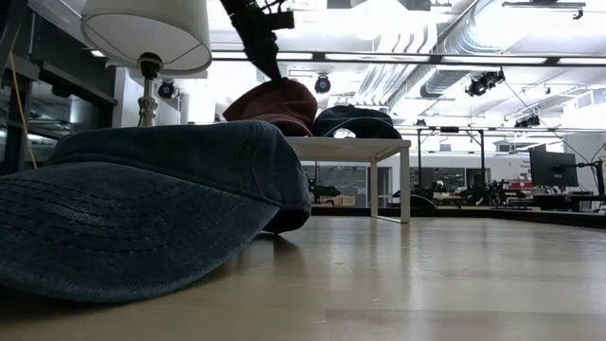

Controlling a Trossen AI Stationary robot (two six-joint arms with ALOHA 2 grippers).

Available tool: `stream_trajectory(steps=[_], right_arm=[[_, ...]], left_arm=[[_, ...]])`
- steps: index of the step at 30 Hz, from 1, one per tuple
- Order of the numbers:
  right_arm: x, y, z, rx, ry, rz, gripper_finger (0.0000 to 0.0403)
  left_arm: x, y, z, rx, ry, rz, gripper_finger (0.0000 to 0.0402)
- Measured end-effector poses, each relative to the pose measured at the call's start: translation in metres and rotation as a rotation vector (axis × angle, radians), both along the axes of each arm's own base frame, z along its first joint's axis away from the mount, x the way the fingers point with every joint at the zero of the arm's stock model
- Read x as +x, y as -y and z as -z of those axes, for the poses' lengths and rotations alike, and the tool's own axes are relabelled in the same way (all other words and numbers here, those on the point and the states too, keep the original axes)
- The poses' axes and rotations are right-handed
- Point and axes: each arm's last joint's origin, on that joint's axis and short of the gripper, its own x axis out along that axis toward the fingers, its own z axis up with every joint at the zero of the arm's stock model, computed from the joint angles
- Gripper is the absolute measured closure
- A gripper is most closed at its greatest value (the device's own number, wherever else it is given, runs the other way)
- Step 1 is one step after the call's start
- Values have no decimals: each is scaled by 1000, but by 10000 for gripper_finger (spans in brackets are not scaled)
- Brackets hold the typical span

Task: Pick & Place hat
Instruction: Put the bottom red cap on the shelf, then stack the red cap on top of the red cap on the shelf

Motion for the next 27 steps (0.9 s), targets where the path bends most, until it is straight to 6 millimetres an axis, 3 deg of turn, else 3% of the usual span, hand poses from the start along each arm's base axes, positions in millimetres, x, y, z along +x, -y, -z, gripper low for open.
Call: stream_trajectory(steps=[13,23,27], right_arm=[[0,0,0,1,1,0,257],[0,0,0,2,2,0,257],[0,0,0,2,2,0,256]], left_arm=[[-1,0,1,-6,-11,2,297],[-1,1,1,-13,-21,0,198],[-2,1,1,-18,-18,-6,179]])
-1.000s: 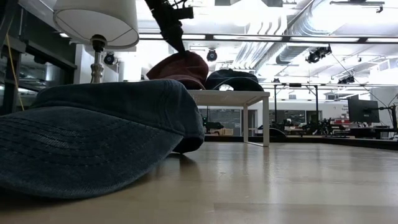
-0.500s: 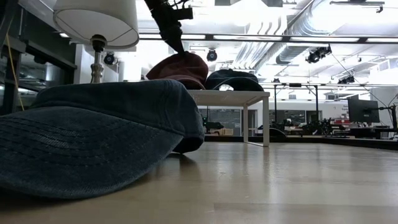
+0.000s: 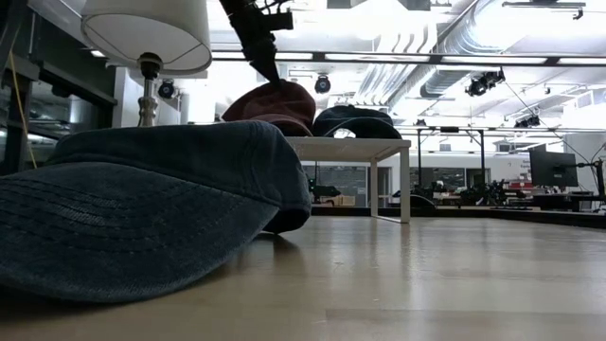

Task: Pick & Place hat
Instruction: Stack the red cap on top of the red cap on the shelf

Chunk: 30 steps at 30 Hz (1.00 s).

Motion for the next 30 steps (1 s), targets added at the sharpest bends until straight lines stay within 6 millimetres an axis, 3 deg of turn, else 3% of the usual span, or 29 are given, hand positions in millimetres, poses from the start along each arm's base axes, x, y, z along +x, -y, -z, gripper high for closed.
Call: stream_trajectory(steps=[17,30], right_arm=[[0,0,0,-2,-1,0,257],[0,0,1,-5,-11,-2,257]], left_arm=[[-8,4,-11,2,67,-91,177],[-31,31,-39,-105,247,-110,177]])
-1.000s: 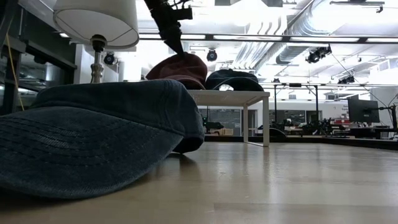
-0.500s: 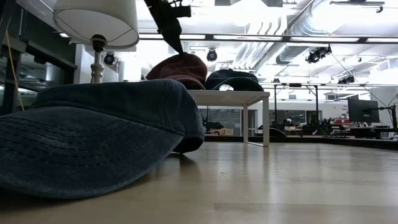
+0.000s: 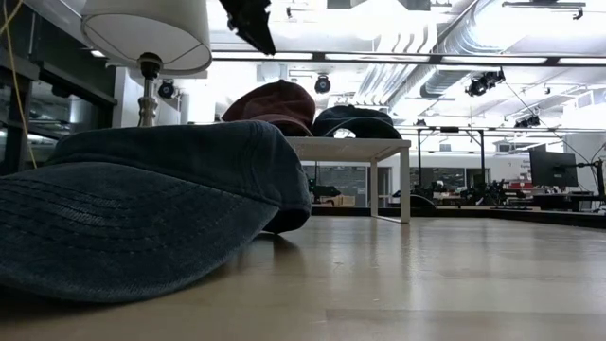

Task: Pick & Place hat
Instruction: Stack the red cap on top of the red cap on the shelf

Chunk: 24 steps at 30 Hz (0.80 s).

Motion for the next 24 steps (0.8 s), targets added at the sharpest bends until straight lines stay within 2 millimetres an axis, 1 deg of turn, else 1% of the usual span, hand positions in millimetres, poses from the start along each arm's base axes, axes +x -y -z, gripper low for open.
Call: stream_trajectory(steps=[9,14,24], right_arm=[[1,-1,1,6,-9,-38,257],[0,-1,2,14,-13,-38,257],[1,-1,3,25,-25,-77,257]], left_arm=[[-2,42,-6,-52,4,33,177],[-6,62,0,-148,-35,17,177],[-15,99,14,-287,-187,-12,177]])
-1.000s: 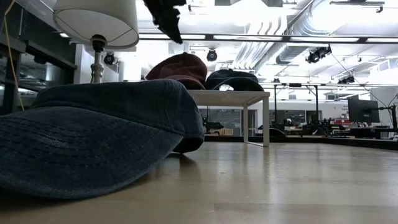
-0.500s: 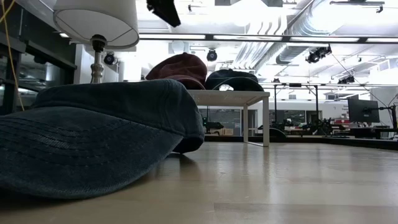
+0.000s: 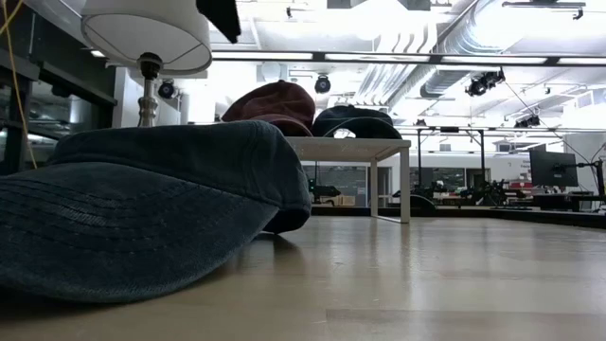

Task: Pick & Place hat
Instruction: Stack the red cap on top of the red cap on the shelf

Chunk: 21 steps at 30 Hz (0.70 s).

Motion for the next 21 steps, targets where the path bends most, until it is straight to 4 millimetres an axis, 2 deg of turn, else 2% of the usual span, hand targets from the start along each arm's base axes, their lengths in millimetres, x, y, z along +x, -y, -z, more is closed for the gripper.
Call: stream_trajectory(steps=[6,13,21], right_arm=[[0,0,0,0,0,0,258],[0,-1,0,31,12,-28,257],[1,-1,0,52,18,-43,257]], left_arm=[[-8,23,5,6,-88,-35,177],[-12,46,6,46,-109,-53,177],[-12,54,6,36,-87,-60,177]])
